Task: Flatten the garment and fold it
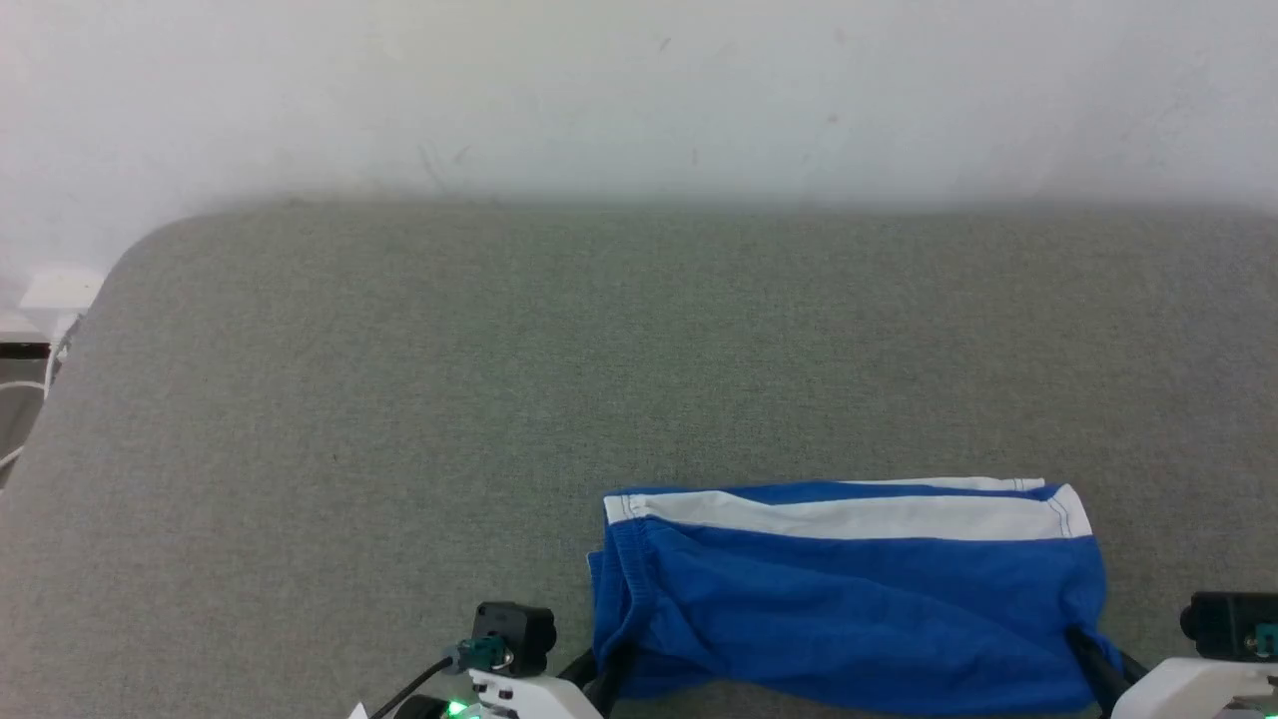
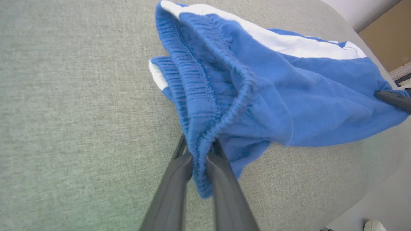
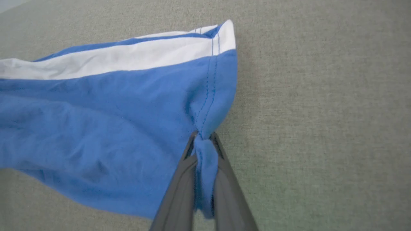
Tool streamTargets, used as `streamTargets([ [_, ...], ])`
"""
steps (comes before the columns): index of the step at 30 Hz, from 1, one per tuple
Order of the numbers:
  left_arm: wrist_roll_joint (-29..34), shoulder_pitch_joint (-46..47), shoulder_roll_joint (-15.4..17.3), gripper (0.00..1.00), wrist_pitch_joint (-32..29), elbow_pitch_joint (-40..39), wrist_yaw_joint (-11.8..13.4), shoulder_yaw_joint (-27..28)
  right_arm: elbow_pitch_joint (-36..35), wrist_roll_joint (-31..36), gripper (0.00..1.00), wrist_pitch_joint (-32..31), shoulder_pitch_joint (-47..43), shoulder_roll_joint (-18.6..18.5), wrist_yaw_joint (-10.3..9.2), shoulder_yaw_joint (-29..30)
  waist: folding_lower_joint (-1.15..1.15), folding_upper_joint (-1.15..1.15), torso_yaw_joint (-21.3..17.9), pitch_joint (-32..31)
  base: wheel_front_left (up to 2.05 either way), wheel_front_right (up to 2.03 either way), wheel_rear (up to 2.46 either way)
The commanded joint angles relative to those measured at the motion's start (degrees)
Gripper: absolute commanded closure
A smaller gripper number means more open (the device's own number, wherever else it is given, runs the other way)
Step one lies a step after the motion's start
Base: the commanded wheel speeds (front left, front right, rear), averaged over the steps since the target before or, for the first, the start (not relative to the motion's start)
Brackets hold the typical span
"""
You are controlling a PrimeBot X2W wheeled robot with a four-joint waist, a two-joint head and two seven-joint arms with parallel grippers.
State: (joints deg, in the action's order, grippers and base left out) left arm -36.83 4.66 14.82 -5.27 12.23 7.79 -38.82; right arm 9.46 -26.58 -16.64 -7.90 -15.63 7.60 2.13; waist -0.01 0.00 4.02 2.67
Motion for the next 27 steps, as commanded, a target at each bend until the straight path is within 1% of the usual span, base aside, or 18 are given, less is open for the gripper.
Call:
streamTargets([
  [1, -0.7, -1.0, 0.3, 1.0, 0.3, 0.3, 0.2, 0.3, -1.4, 0.9, 1.0, -0.7, -1.1, 1.1, -0.11, 0.8, 0.01, 0.0, -0.5, 0.5, 0.0, 0.0, 0.0],
  [6, -1.3, -0.8, 0.2, 1.0, -0.3, 2.6, -0.1, 0.1, -3.2, 3.3, 1.0, -1.9, -2.4, 3.8, -0.11, 2.5, 0.01, 0.0, -0.8, 1.4, 0.0, 0.0, 0.0],
  [11, -1.2, -0.1, 0.1, 1.0, 0.6, 4.6, -0.3, 0.2, -1.8, 4.4, 1.0, -1.2, -1.1, 4.5, -0.11, 2.5, 0.01, 0.0, -0.6, 1.9, 0.0, 0.0, 0.0],
  [12, -1.2, 0.0, 0.0, 0.96, 0.7, 5.0, -0.3, 0.1, -1.5, 4.5, 1.0, -1.1, -0.9, 4.5, -0.11, 2.6, 0.01, 0.0, -0.5, 1.8, 0.0, 0.0, 0.0],
  [13, -1.1, 0.1, 0.0, 0.53, 0.7, 5.4, -0.3, 0.0, -1.2, 4.7, 0.6, -0.8, -0.6, 4.4, -0.11, 2.7, 0.01, 0.0, -0.4, 1.6, 0.0, 0.0, 0.0],
  [14, -1.0, 0.2, -0.1, 0.0, 0.9, 5.8, -0.2, 0.0, -1.1, 4.9, 0.0, -0.3, -0.3, 4.4, -0.11, 3.0, 0.01, 0.0, -0.2, 1.4, 0.0, 0.0, 0.0],
  [17, -0.9, 0.3, -0.2, 0.0, 1.5, 6.2, 0.0, 0.0, -1.3, 6.3, 0.0, 0.8, -0.1, 3.7, -0.11, 3.2, 0.01, 0.0, 0.2, 0.2, 0.0, 0.0, 0.0],
  [20, 2.5, 0.9, 1.4, 0.0, 2.2, 6.1, 1.3, -1.4, -2.2, 6.6, 0.0, 1.6, -0.2, 3.5, -0.11, 4.4, 0.01, 0.0, 0.7, -0.9, 0.0, 0.0, 0.0],
  [22, 1.2, 0.4, 0.8, 0.0, 3.1, 4.8, 1.2, -0.5, -3.3, 6.6, 0.0, 1.9, -0.2, 3.5, -0.11, 5.2, 0.01, 0.0, 1.1, -1.5, 0.0, 0.0, 0.0],
  [24, 0.7, 0.1, 0.9, 0.0, 4.6, 2.9, 0.9, 0.2, -4.2, 6.6, 0.0, 2.0, -0.2, 3.5, -0.11, 5.7, 0.01, 0.0, 1.5, -1.9, 0.0, 0.0, 0.0],
  [27, 3.3, 0.4, 2.4, 0.0, 8.7, 0.2, 2.1, 0.9, -4.8, 7.6, 0.0, 2.5, -0.5, 2.8, -0.11, 5.8, 0.01, 0.0, 2.3, -2.8, 0.0, 0.0, 0.0],
])
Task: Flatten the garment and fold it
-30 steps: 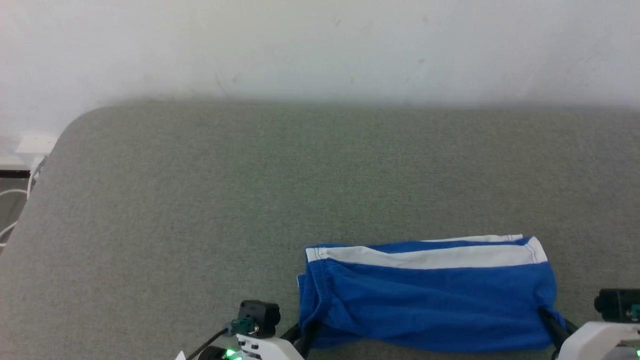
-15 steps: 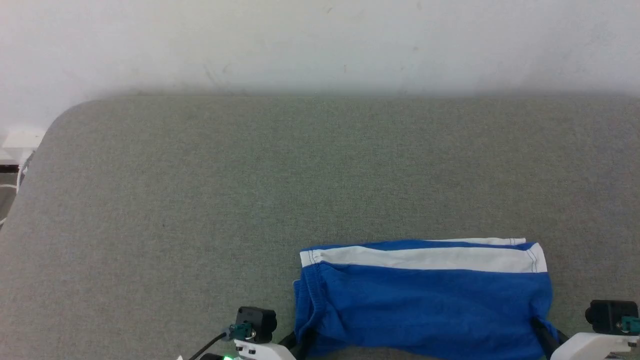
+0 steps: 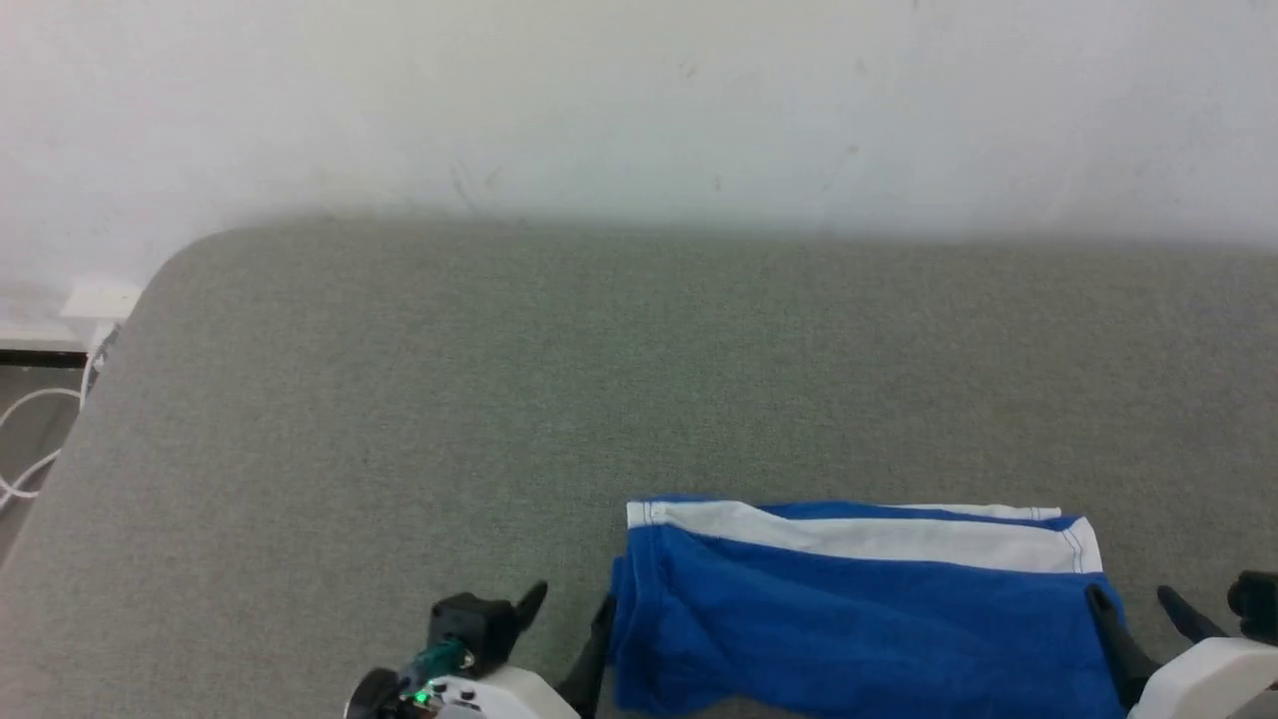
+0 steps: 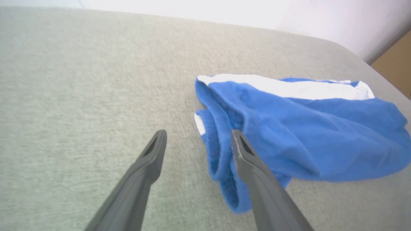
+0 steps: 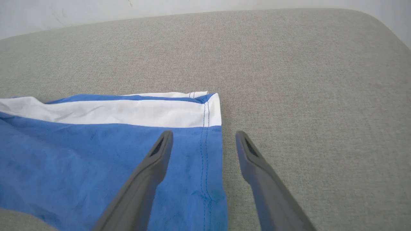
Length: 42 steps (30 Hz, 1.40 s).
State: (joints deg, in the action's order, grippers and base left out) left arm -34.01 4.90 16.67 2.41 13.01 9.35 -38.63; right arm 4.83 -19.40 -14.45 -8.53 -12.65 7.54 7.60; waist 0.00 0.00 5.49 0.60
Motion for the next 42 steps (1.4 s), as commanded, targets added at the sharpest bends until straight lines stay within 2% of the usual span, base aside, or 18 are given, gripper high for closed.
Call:
streamTargets([
  [1, 0.7, 0.1, 0.7, 0.0, 2.6, -1.6, 0.6, 1.1, -0.1, 0.5, 0.0, 0.4, -0.1, -0.1, -0.05, 0.5, 0.0, 0.0, 1.1, -0.9, 0.0, 0.0, 0.0],
  [7, 4.6, 0.3, 2.1, 0.0, 11.5, -5.1, 2.5, 4.9, 1.4, 0.7, 0.0, -0.2, -0.1, -0.2, -0.05, 0.8, 0.0, 0.0, 2.5, -1.2, 0.0, 0.0, 0.0],
  [11, 11.1, 0.0, 3.0, 0.0, 12.5, -7.2, 4.8, 8.1, 3.2, 1.9, 0.0, -1.6, 0.1, -0.9, -0.05, 0.4, 0.0, 0.0, 3.3, -0.9, 0.0, 0.0, 0.0],
  [16, 17.0, -3.9, 1.0, 0.0, 12.6, -12.0, 6.1, 13.9, 4.5, 3.1, 0.0, -2.7, 1.3, -0.2, -0.05, 2.4, 0.0, 0.0, 3.7, 0.2, 0.0, 0.0, 0.0],
  [21, 22.5, -6.5, -0.6, 0.0, 12.6, -13.0, 5.0, 16.9, 6.5, 3.7, 0.0, -4.4, 2.7, 1.3, -0.05, 4.2, 0.0, 0.0, 4.4, 1.8, 0.0, 0.0, 0.0],
  [31, 24.7, -6.4, -4.7, 0.0, 12.6, -11.5, 0.5, 22.4, 11.6, 1.1, 0.0, -6.2, 4.8, 2.3, -0.05, 0.5, 0.0, 0.0, 5.9, 4.6, 0.0, 0.0, 0.0],
  [32, 25.0, -6.3, -5.0, 0.0, 12.6, -11.4, 0.1, 22.9, 12.2, 0.8, 0.2, -6.2, 5.0, 2.4, -0.05, 0.1, 0.0, 0.0, 6.0, 4.7, 0.0, 0.0, 0.0],
  [34, 25.5, -6.2, -5.6, 0.0, 12.6, -11.3, -0.7, 23.7, 13.3, 0.0, 0.97, -6.2, 5.4, 2.7, -0.05, -0.6, 0.0, 0.0, 6.1, 5.0, 0.0, 0.0, 0.0],
  [35, 25.7, -6.1, -5.9, 0.0, 12.6, -11.2, -1.1, 24.0, 13.7, -0.1, 1.0, -6.1, 5.6, 2.7, -0.05, -0.9, 0.0, 0.0, 6.2, 5.1, 0.0, 0.0, 0.0],
  [42, 26.8, -6.0, -7.7, 0.0, 12.6, -10.7, -3.1, 25.8, 15.6, -0.6, 1.0, -3.8, 6.8, 1.8, -0.05, -1.4, 0.0, 0.0, 5.9, 5.0, 0.0, 0.0, 0.0],
])
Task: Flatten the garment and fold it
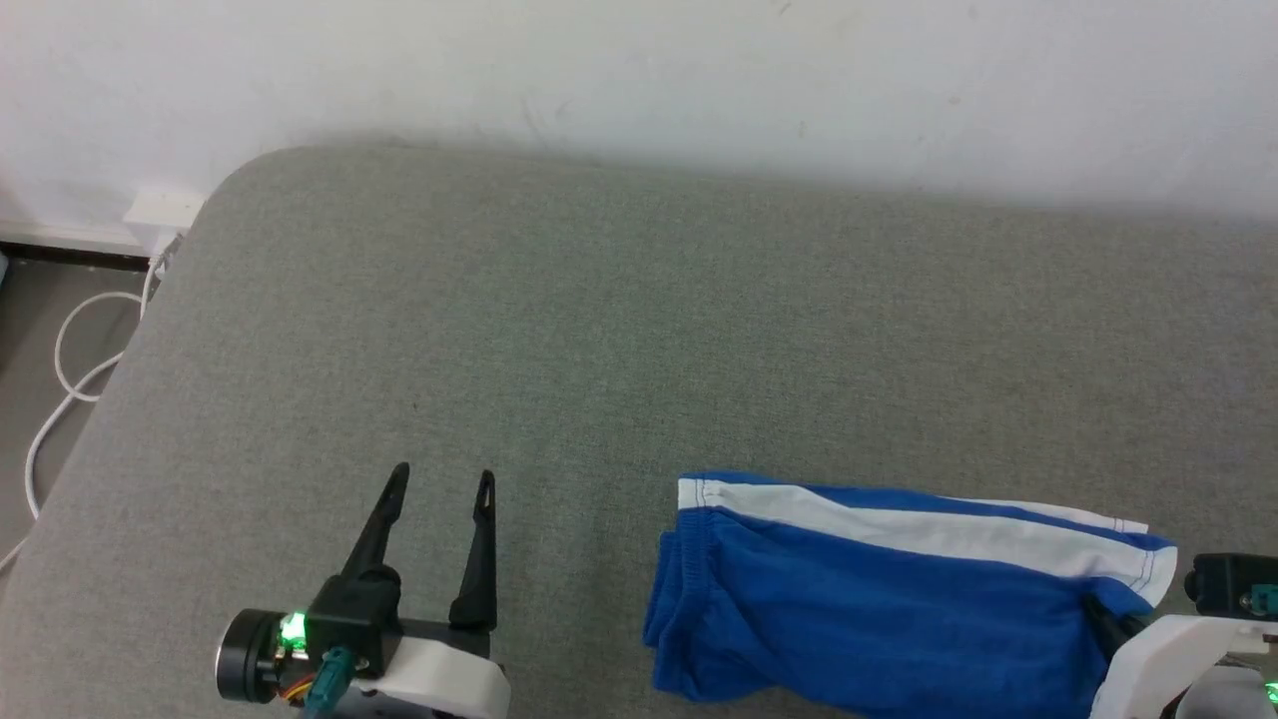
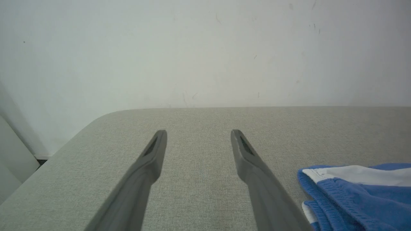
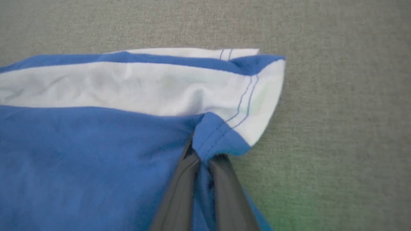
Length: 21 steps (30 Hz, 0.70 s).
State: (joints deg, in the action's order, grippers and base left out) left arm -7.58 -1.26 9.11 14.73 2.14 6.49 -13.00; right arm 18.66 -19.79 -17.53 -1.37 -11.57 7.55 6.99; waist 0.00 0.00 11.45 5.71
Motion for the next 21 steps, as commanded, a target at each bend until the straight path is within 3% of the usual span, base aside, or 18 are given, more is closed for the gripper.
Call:
streamTargets([
  [1, 0.5, 0.0, -0.3, 0.0, 0.3, 0.3, -0.6, 0.5, 1.9, -0.2, 1.0, -0.1, -0.1, 0.5, -0.06, -0.5, 0.0, 0.0, -0.2, -0.3, 0.0, 0.0, 0.0],
  [12, 1.7, -1.3, -2.0, 0.0, 0.3, 1.9, -3.4, 2.8, 2.3, 3.3, 1.0, 3.7, -0.1, -4.4, -0.06, 8.7, 0.0, 0.0, -1.9, -2.6, 0.0, 0.0, 0.0],
  [16, 2.1, -1.7, -2.6, 0.0, 0.3, 2.4, -4.0, 3.3, 0.5, 3.3, 1.0, 3.0, -1.1, -4.8, -0.06, 8.6, 0.0, 0.0, -2.4, -3.5, 0.0, 0.0, 0.0],
  [21, 2.5, -2.5, -3.3, 0.0, 0.3, 3.0, -4.6, 3.9, -6.6, 0.3, 1.0, -2.0, -3.1, -4.2, -0.06, 6.0, 0.0, 0.0, -2.8, -4.5, 0.0, 0.0, 0.0],
])
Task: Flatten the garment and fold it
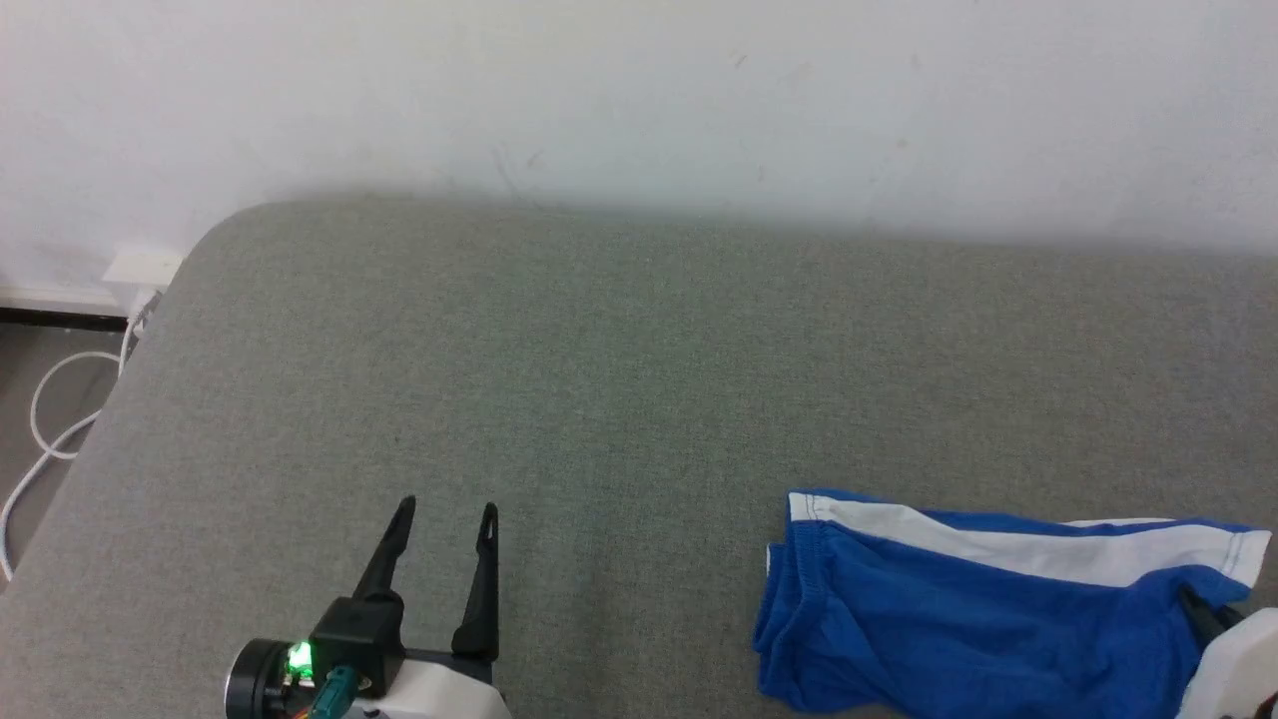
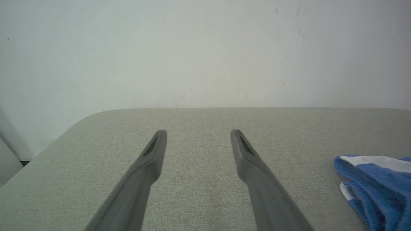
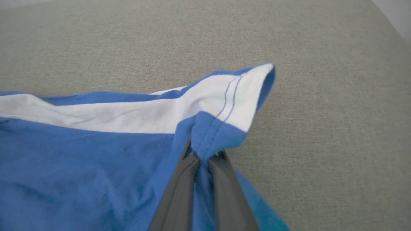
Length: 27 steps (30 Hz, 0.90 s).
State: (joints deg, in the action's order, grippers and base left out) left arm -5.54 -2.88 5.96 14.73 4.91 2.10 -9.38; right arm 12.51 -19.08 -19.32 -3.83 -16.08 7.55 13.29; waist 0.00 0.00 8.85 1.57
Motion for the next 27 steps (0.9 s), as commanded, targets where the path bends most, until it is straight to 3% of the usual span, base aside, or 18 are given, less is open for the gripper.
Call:
streamTargets([
  [1, 0.5, -1.0, -0.2, 0.0, 0.3, 0.4, -0.3, 0.3, -2.2, -1.0, 1.0, -1.3, -1.0, 0.6, -0.06, -0.8, 0.0, 0.0, -0.2, -0.6, 0.0, 0.0, 0.0],
  [9, 0.2, -1.1, -1.4, 0.0, 0.3, 0.7, -0.8, 0.8, -15.2, -5.9, 1.0, -9.4, -4.4, 3.4, -0.06, -8.3, 0.0, 0.0, 1.0, -0.9, 0.0, 0.0, 0.0],
  [15, -0.7, -0.4, -2.3, 0.0, 0.3, -0.6, -1.4, 1.4, -19.7, -9.9, 1.0, -14.3, -3.6, 8.7, -0.06, -11.1, 0.0, 0.0, 3.0, 0.2, 0.0, 0.0, 0.0],
  [21, -0.5, 0.3, -2.6, 0.0, 0.3, -0.9, -1.8, 1.7, -19.5, -11.2, 1.0, -15.1, -0.9, 11.7, -0.06, -14.1, 0.0, 0.0, 4.9, 1.3, 0.0, 0.0, 0.0],
  [27, -0.2, 1.2, -2.8, 0.0, 0.3, -0.3, -2.5, 1.8, -13.1, -9.7, 1.0, -13.3, 2.9, 12.9, -0.06, -16.2, 0.0, 0.0, 6.3, 2.7, 0.0, 0.0, 0.0],
])
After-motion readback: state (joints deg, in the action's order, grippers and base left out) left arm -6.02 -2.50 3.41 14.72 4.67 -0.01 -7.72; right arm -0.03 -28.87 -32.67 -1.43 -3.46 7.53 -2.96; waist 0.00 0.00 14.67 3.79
